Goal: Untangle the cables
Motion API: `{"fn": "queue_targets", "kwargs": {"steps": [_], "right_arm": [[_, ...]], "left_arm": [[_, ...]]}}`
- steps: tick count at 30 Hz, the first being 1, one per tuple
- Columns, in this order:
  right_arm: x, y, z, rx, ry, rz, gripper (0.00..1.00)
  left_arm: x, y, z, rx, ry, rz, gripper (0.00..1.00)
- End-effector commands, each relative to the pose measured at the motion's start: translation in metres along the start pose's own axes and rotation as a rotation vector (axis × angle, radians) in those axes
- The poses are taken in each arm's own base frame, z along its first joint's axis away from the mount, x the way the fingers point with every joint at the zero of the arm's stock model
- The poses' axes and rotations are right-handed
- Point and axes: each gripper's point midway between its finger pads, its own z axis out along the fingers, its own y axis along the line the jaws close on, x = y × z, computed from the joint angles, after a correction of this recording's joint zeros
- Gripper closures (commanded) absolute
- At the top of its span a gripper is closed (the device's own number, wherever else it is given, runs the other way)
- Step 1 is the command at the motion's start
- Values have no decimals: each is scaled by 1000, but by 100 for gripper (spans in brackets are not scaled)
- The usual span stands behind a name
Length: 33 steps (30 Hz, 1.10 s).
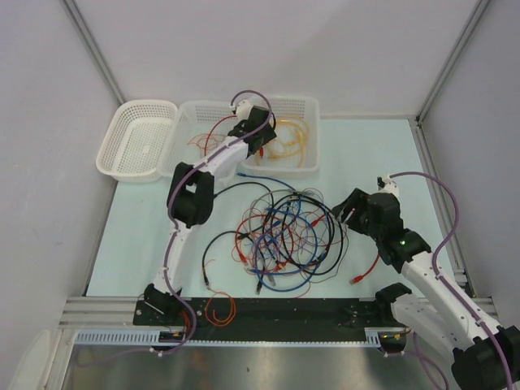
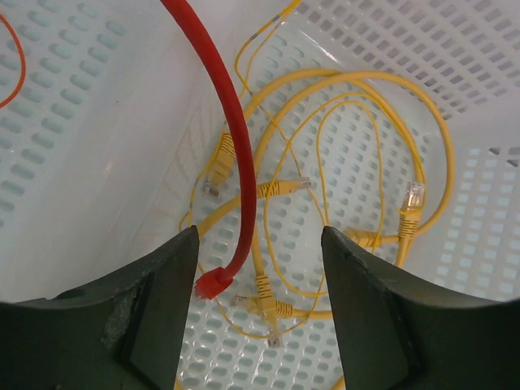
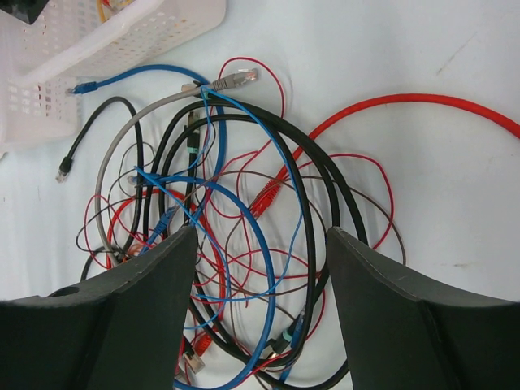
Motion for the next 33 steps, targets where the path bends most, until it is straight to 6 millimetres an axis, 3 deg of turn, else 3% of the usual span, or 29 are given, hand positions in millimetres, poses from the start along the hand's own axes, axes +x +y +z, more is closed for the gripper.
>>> {"fn": "queue_targets", "kwargs": {"steps": [1, 2, 8, 13, 18, 22, 28, 30, 33], "right_arm": [[-17, 6, -3, -15, -51, 15, 30], [-16, 3, -3, -9, -48, 11, 30], [-14, -5, 1, 13, -37, 21, 30], [-11, -4, 4, 4, -27, 26, 30], [-10, -3, 2, -4, -21, 29, 30], [-14, -2, -5, -14, -43, 32, 31], [-19, 6, -13, -54, -65, 52, 31], [-20, 8, -15, -63, -69, 61, 31], [-18, 10, -18, -75, -62, 66, 31]], "left_arm": [[-15, -12, 7, -1, -63, -10, 34], [-8, -11, 13, 0, -54, -8, 39], [-21, -25, 14, 45, -87, -13, 60], [-43, -37, -7, 108, -140, -12, 75], [-59, -49, -23, 151, -159, -17, 98], [-68, -55, -40, 188, -162, -36, 100], [-112, -70, -101, 283, -222, -31, 100], [-139, -69, -133, 327, -260, -39, 100], [-161, -52, -158, 350, -257, -36, 100]]}}
